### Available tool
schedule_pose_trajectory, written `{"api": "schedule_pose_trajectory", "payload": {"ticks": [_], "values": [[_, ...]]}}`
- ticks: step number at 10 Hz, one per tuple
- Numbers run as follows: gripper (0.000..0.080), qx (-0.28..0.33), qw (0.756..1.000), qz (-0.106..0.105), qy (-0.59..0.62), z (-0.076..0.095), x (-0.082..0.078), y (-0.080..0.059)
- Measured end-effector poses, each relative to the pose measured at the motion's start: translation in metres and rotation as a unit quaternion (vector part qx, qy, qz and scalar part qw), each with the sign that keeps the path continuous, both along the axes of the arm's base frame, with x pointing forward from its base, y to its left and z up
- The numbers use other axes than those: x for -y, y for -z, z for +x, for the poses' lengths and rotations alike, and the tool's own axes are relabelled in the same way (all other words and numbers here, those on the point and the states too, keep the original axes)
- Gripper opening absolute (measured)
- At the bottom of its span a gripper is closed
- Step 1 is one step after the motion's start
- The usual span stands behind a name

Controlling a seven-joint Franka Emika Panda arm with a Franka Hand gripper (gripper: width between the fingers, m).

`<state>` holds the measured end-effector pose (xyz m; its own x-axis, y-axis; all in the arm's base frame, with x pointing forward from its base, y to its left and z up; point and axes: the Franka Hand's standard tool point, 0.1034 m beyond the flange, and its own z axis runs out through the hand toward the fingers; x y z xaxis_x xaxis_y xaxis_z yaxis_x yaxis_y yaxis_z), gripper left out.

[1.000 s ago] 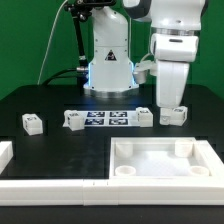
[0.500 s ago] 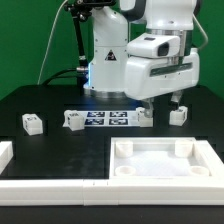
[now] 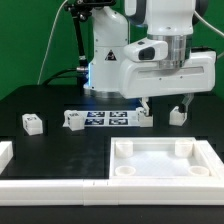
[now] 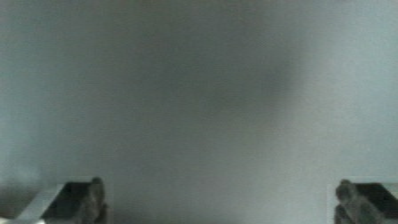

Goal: Assemble one leg

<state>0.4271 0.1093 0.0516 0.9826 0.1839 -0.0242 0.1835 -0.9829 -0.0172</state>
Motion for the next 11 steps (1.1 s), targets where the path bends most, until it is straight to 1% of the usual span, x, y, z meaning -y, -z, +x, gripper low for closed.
{"api": "schedule_pose_trajectory", "payload": {"ticks": [1,2,3,4,5,6,7,8,11], "values": [[0.0649,-0.003,0.998,0.003,0.062,-0.001,-0.002,0.000],[0.0649,-0.004,0.997,0.005,0.082,-0.001,-0.004,0.000],[0.0649,-0.008,0.990,0.008,0.144,-0.002,-0.006,0.000],[0.0649,-0.015,0.981,0.009,0.191,-0.011,-0.010,0.003],[0.0649,-0.024,0.978,0.006,0.207,-0.028,-0.016,0.005],[0.0649,-0.029,0.978,0.004,0.209,-0.040,-0.022,0.006],[0.0649,-0.032,0.978,0.004,0.206,-0.045,-0.022,0.008],[0.0649,-0.030,0.978,0.005,0.206,-0.042,-0.022,0.008],[0.0649,-0.033,0.973,0.006,0.229,-0.043,-0.024,0.008]]}}
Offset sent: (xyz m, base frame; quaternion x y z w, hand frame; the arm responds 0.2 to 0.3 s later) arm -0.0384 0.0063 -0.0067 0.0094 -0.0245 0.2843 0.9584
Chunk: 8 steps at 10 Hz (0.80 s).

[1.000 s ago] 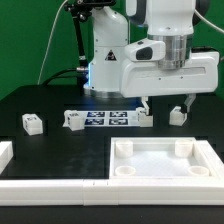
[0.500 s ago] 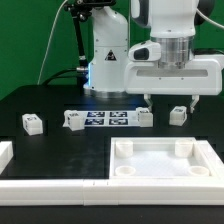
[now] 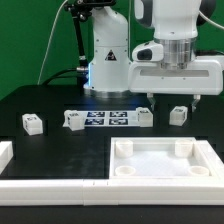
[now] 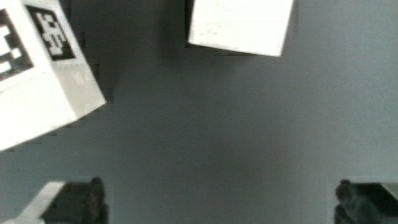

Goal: Assemble one leg

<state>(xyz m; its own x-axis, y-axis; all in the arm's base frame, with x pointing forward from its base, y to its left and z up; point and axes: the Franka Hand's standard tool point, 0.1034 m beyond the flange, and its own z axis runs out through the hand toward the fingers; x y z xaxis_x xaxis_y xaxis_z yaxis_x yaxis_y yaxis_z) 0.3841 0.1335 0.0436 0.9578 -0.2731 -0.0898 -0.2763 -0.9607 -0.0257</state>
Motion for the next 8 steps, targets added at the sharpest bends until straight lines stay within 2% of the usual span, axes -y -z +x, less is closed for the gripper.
{"api": "schedule_pose_trajectory", "payload": {"ticks": [1,4,6,8], "values": [[0.0649,-0.002,0.999,0.000,0.038,-0.002,-0.003,0.001],[0.0649,-0.002,1.000,-0.002,0.024,-0.031,-0.026,0.011],[0.0649,-0.011,1.000,-0.002,0.011,-0.036,-0.024,0.014],[0.0649,-0.009,1.000,-0.001,0.006,-0.035,-0.025,0.014]]}}
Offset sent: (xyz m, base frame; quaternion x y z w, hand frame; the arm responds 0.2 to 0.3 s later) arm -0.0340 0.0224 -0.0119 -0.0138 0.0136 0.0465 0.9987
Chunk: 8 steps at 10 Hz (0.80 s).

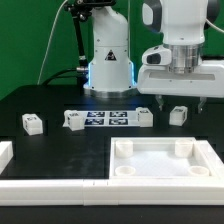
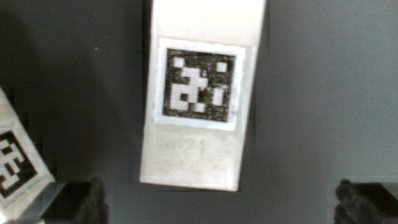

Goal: Assemble one leg

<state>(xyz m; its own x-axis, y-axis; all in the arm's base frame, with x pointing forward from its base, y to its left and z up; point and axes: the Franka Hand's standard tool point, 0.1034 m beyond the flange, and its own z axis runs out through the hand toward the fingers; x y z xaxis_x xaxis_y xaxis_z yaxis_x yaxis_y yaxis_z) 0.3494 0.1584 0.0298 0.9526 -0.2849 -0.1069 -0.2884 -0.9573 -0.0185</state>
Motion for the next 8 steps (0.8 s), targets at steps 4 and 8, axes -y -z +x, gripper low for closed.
{"api": "schedule_pose_trajectory", "payload": {"ticks": [4,8], "values": [[0.0649,-0.204,0.978,0.038,-0.022,-0.0043,0.0162,-0.0007],[0.0649,-0.352,0.934,0.062,-0.018,-0.0081,0.0152,0.0012]]}}
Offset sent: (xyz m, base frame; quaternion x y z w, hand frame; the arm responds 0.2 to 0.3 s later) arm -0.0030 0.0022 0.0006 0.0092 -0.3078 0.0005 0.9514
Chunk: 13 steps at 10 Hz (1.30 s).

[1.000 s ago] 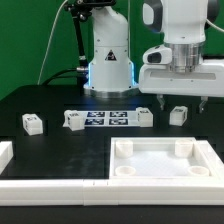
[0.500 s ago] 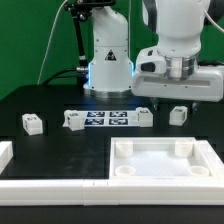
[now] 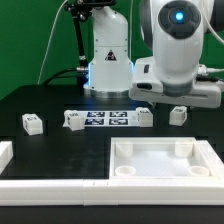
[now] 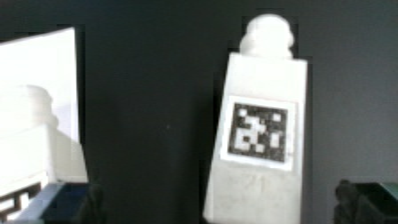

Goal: Assemble one leg

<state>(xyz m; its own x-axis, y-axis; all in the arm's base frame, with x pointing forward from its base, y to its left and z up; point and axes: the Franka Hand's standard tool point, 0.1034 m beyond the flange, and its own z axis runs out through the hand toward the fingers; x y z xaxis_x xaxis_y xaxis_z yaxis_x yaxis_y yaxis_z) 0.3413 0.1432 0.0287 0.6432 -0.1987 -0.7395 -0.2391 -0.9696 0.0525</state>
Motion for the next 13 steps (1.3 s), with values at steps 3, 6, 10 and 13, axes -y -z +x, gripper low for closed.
{"api": "schedule_pose_trajectory", "payload": {"ticks": [3,6,10,13], "values": [[0.0649,0.004,1.000,0.001,-0.008,-0.004,-0.008,0.002],[0.0649,0.006,1.000,-0.001,-0.014,-0.013,-0.012,0.011],[0.0629,-0.004,1.000,-0.003,-0.017,-0.025,-0.012,0.020],[0.0317,-0.004,1.000,-0.003,-0.018,-0.025,-0.012,0.020]]}}
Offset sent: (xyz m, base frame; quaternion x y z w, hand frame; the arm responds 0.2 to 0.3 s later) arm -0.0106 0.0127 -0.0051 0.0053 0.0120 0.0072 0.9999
